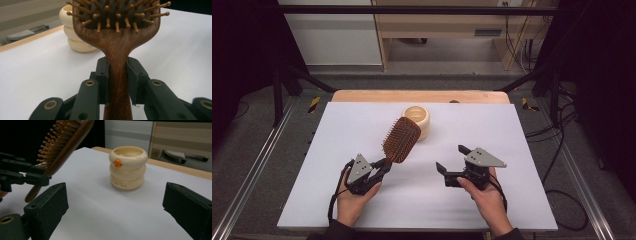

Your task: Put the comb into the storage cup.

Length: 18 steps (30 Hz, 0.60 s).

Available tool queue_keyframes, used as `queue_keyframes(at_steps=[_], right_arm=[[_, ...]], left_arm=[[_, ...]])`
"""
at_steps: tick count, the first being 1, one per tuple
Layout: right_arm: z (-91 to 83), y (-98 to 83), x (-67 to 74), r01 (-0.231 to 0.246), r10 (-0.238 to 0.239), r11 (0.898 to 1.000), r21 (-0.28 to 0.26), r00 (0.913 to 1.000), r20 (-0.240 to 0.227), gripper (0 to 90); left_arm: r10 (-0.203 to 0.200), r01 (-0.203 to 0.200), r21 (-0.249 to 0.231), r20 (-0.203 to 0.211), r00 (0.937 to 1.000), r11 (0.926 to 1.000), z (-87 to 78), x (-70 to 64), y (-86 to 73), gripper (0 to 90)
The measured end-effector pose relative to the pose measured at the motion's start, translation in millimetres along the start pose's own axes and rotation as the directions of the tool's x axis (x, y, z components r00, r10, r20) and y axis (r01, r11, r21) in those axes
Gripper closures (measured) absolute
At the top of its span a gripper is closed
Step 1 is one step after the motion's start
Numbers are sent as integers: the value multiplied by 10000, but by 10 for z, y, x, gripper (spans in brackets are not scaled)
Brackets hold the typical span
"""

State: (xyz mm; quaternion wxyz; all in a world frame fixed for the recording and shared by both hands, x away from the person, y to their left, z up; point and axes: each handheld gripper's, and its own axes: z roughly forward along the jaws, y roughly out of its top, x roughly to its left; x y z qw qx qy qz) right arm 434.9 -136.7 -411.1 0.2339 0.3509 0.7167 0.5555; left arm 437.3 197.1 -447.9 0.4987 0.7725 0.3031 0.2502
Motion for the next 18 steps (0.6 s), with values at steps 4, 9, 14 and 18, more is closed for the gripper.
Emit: queue_keyframes(at_steps=[4, 9, 14, 18], right_arm=[[116, 45, 116, -172, 172, 9998, 24, 9991, -387, 56], [245, 127, 221, -818, 800, 9965, -150, 9922, -953, 54], [331, 208, 319, -791, 760, 9966, -237, 9907, -1126, 52], [392, 257, 383, -1055, 1013, 9941, -239, 9856, -1354, 50]], left_arm=[[11, -12, -72, -64, 10000, 10000, -21, 4, -3, 726], [-9, 7, -133, -155, 9999, 9999, -38, 4, -14, 726], [36, -39, -129, -231, 9997, 9999, -52, -9, -23, 726], [-53, 49, -207, -191, 9998, 9998, -69, -28, -25, 726]])
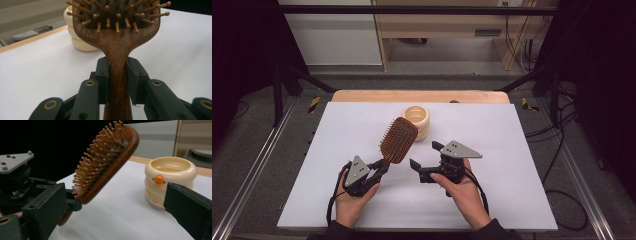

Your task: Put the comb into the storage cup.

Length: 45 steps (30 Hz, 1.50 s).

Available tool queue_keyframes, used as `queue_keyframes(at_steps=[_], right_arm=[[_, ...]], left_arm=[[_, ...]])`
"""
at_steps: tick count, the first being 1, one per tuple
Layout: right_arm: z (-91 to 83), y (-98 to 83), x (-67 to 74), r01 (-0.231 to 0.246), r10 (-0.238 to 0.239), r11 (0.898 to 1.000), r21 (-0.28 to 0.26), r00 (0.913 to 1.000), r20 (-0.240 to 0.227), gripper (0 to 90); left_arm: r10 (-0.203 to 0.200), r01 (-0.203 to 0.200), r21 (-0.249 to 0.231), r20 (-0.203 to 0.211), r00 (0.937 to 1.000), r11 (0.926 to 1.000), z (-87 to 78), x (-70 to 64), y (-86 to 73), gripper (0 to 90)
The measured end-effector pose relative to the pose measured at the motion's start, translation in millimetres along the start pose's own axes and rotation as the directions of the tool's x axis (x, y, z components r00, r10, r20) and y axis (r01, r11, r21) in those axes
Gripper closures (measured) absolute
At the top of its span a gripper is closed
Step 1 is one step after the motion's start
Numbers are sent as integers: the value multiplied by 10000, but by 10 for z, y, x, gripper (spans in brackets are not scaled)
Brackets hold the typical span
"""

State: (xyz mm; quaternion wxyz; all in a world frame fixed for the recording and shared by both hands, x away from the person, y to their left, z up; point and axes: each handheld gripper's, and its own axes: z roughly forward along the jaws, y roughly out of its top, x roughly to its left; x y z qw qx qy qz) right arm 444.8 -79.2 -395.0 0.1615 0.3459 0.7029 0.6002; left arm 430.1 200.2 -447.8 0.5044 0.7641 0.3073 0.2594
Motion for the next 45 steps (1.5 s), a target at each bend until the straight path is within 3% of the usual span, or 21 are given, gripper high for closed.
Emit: queue_keyframes(at_steps=[11, 14, 21, 31, 36, 43, 45], right_arm=[[255, 104, 150, -330, 327, 9994, -53, 9986, -415, 60], [307, 105, 134, -792, 790, 9969, -19, 9952, -582, 74], [411, 171, 85, -1082, 1071, 9941, -100, 9911, -787, 150], [452, 216, 46, -1383, 1375, 9904, 13, 9837, -1160, 254], [460, 230, 6, -1717, 1699, 9851, -26, 9765, -1324, 342], [473, 250, 17, -1841, 1799, 9828, -137, 9715, -1546, 355], [474, 262, 15, -1898, 1855, 9817, -129, 9699, -1577, 363]], left_arm=[[132, -133, -109, -47, 9999, 9999, -20, -56, 18, 726], [174, -175, -142, -44, 9998, 9997, -20, -72, 23, 726], [308, -307, -205, 57, 9995, 9993, -22, -115, 39, 726], [463, -461, -311, 68, 9989, 9985, -38, -141, 52, 726], [334, -329, -419, 123, 9994, 9986, -35, -136, 47, 726], [467, -451, -637, 238, 9986, 9969, -50, -147, 52, 726], [341, -319, -699, 308, 9989, 9970, -52, -144, 50, 726]])
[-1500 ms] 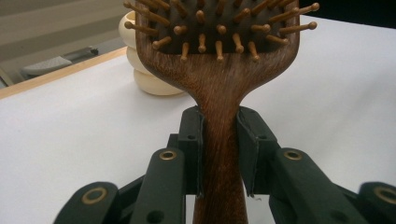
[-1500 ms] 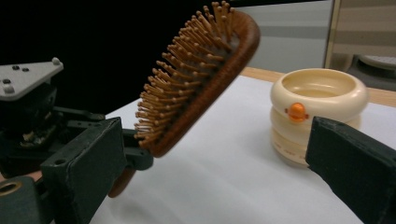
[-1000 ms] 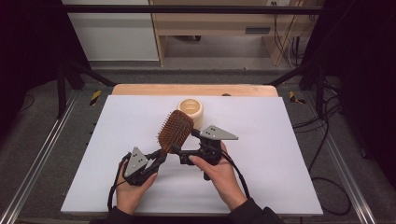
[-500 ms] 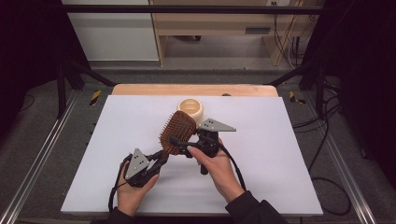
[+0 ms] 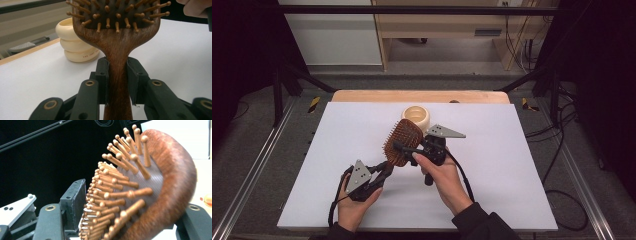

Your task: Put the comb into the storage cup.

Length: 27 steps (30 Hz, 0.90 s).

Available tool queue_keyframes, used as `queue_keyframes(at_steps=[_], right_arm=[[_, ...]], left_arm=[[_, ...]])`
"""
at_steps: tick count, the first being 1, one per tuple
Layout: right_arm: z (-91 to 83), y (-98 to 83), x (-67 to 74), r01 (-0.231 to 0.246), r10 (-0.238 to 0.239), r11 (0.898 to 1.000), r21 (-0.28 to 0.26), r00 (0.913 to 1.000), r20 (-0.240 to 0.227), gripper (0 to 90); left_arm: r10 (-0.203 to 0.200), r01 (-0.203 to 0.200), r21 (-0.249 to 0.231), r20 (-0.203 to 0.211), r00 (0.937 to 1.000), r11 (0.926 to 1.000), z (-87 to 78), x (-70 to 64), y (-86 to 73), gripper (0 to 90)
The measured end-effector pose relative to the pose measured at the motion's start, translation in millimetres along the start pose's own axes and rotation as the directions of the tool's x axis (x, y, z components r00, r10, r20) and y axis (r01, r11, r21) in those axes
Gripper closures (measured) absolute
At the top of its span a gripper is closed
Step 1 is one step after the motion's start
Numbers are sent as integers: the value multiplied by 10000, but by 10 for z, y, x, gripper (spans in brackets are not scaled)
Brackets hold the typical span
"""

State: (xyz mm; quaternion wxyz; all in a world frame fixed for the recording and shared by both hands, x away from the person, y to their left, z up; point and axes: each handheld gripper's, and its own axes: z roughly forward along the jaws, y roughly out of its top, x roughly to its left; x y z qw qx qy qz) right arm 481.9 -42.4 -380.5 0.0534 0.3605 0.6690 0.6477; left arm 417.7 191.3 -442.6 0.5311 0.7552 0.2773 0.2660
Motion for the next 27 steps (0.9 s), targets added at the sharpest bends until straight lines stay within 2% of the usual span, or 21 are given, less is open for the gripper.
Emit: queue_keyframes(at_steps=[5, 9, 12, 16, 18, 20, 22, 24, 27], right_arm=[[1, 16, -15, -319, 318, 9995, -68, 9993, -181, 399], [5, 19, -28, -590, 586, 9982, -50, 9970, -500, 463], [5, 16, 14, -491, 484, 9987, -119, 9976, -504, 491], [-7, 27, 31, -641, 625, 9974, -327, 9969, -480, 507], [-7, 35, 27, -759, 737, 9964, -375, 9957, -567, 512], [-4, 43, 26, -767, 744, 9964, -359, 9954, -612, 516], [9, 54, 26, -736, 712, 9966, -376, 9955, -623, 517], [30, 78, 26, -603, 584, 9975, -377, 9970, -514, 517], [47, 129, -17, -795, 773, 9954, -530, 9961, -427, 515]], left_arm=[[19, -19, -10, -30, 10000, 10000, 11, 12, -9, 726], [-118, 119, 98, -122, 9999, 9999, 37, 13, -26, 726], [-147, 148, 105, -88, 9999, 9998, 58, -3, -30, 726], [-238, 238, 7, -177, 9996, 9997, 62, -17, -12, 725], [-354, 353, -44, -172, 9992, 9994, 61, -9, -13, 722], [-792, 792, -102, -7, 9969, 9968, 59, 15, -19, 715], [-1046, 1046, -91, 9, 9945, 9945, 60, 40, -27, 683], [-1199, 1198, -74, -165, 9926, 9928, 62, 54, -37, 582], [-1566, 1559, -297, -230, 9874, 9873, 49, 83, -41, 453]])
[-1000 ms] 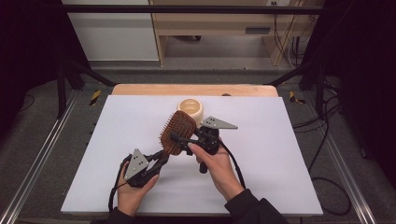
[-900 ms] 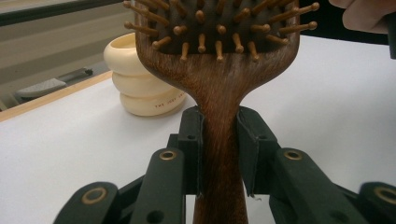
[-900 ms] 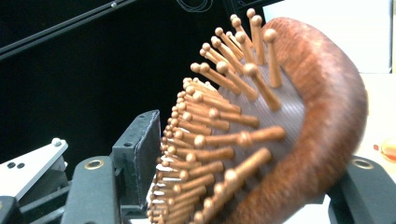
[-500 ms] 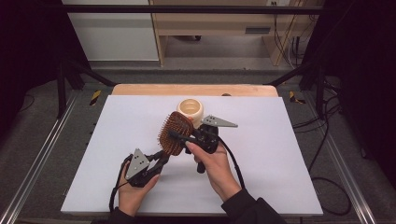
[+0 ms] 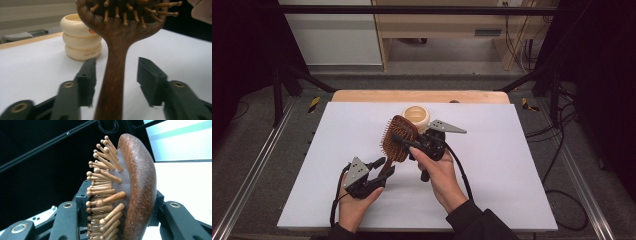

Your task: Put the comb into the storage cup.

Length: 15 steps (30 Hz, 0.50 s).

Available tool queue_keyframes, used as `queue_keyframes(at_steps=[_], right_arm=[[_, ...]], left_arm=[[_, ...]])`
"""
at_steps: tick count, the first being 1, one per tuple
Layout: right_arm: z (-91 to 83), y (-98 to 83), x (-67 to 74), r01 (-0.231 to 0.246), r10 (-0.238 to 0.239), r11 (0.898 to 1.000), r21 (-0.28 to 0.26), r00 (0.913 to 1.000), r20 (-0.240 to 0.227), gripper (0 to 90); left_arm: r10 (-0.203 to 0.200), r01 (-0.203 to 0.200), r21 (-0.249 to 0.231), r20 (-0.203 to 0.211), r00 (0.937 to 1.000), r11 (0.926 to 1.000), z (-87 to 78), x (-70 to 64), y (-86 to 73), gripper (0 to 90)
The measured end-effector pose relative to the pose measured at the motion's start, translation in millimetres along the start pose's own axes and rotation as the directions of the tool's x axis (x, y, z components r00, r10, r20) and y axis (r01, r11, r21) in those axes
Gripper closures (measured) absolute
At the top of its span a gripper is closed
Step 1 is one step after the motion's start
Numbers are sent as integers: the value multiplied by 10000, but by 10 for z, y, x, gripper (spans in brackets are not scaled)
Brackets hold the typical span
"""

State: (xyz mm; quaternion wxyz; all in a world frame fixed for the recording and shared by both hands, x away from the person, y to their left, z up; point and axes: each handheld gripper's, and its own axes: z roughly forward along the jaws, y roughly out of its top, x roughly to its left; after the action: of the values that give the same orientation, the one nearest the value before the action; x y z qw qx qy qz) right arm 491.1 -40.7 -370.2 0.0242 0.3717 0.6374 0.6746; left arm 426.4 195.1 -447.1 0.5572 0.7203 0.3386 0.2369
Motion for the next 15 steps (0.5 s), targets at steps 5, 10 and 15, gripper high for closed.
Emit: queue_keyframes(at_steps=[5, 10, 15], right_arm=[[-35, 87, -117, -234, 243, 9994, -249, 9991, 355, 513], [-85, 140, -212, -291, 321, 9984, -492, 9976, 619, 513], [-85, 146, -255, -216, 262, 9980, -594, 9965, 789, 513]], left_arm=[[233, -238, -66, -622, 9978, 9997, -8, 72, -35, 263], [-122, 130, 185, -445, 9989, 9997, 10, 142, -60, 102], [-354, 375, 437, -474, 9982, 9983, -20, 177, -98, 46]])
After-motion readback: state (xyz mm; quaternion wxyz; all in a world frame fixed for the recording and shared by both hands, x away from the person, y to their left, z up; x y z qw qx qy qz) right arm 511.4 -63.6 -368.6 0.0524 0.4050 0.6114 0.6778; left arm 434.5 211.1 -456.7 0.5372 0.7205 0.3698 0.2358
